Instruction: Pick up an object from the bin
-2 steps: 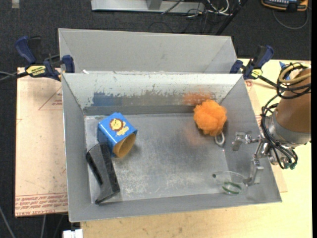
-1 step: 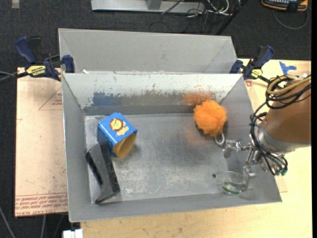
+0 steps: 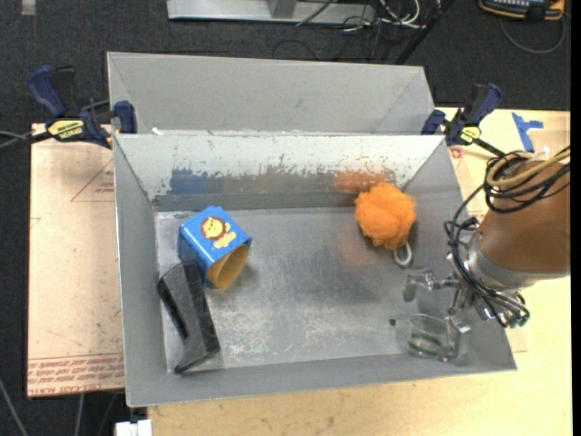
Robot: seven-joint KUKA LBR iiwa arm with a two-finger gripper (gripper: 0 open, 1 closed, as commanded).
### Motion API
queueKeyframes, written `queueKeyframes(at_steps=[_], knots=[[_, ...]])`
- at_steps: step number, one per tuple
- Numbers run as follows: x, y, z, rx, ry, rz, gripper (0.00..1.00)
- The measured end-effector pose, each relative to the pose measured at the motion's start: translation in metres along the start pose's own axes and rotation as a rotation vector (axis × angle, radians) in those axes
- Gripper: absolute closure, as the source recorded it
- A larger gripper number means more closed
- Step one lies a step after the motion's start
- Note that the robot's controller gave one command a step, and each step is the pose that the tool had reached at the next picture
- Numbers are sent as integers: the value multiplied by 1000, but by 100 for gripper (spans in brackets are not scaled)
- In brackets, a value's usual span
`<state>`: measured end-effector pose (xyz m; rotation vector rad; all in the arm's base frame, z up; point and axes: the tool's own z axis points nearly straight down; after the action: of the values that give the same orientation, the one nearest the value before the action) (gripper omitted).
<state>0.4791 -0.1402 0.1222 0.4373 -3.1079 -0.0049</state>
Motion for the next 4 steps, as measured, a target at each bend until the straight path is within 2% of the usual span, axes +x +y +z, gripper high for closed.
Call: queueKeyframes(at_steps=[1,2,3,4], knots=[[-10,2,48,12,-27,-32,100],[-10,2,48,13,-27,-32,100],[-5,3,0,3,-9,-63,100],[-9,7,-1,14,-28,-62,100]])
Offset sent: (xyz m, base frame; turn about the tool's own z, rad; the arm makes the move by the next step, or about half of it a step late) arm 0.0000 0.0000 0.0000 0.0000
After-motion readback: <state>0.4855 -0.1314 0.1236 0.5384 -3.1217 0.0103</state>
